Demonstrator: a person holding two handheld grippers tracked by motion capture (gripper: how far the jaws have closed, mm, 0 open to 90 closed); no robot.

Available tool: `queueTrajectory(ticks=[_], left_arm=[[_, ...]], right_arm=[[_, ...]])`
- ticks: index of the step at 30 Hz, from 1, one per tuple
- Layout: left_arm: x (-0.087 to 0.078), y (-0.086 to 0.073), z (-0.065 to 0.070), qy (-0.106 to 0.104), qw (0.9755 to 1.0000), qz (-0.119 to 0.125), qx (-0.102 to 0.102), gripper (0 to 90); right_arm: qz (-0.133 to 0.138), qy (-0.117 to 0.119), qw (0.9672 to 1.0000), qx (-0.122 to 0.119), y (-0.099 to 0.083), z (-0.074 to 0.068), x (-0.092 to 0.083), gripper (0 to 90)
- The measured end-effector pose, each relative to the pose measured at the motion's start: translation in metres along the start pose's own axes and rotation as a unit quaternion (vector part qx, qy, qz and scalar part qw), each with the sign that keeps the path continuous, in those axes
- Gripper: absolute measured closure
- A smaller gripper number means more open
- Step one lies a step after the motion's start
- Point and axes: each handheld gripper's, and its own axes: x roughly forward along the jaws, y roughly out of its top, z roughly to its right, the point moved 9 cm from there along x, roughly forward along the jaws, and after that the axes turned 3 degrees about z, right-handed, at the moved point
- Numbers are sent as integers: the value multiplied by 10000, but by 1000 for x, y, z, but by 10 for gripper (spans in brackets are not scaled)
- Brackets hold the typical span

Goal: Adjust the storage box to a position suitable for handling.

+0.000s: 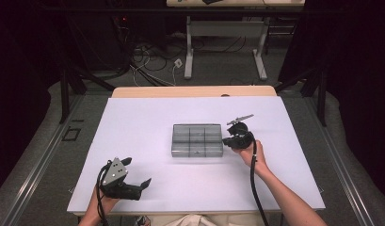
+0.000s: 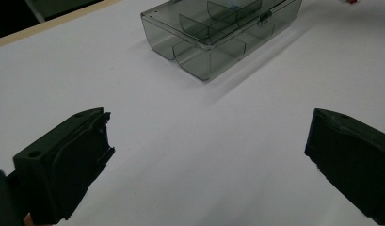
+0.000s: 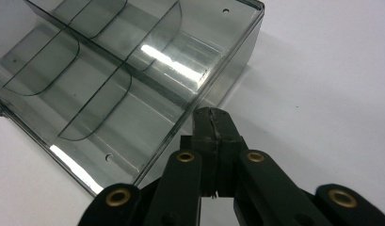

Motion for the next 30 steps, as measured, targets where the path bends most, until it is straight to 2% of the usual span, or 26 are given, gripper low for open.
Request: queueTrajectory(ticks=[3,8,9,11,13,19,23,25,26,29,30], left_arm=[[0,0,0,-2,10000,0,2,0],[0,0,-1,2,10000,4,11,0],[0,0,-1,7,10000,-9,23,0],[0,0,-1,4,10000,4,13,0],[0,0,0,-2,10000,8,4,0],[0,0,-1,9,10000,-12,32,0],[0,0,0,2,10000,-20,33,0],[0,-1,0,0,10000,-26,42,0],[0,-1,0,-2,10000,-29,43,0],[0,0,-1,23,10000,-29,49,0],[0,0,-1,25,10000,-19,46,0]], right_arm=[[202,120,9997,39,2,-5,3,900],[67,73,9999,-33,1,-7,3,899],[64,73,9999,-47,1,-5,3,860],[66,74,9999,-43,1,-4,3,859],[84,31,9999,-74,1,-2,0,850],[132,110,9998,-92,-1,-1,-19,757],[97,288,9995,-112,-10,-5,-31,615],[29,411,9990,-153,-19,-9,-38,480],[29,411,9990,-153,-19,-9,-38,480],[-37,595,9977,-337,-31,-16,-43,328],[-37,595,9977,-337,-31,-16,-43,328]])
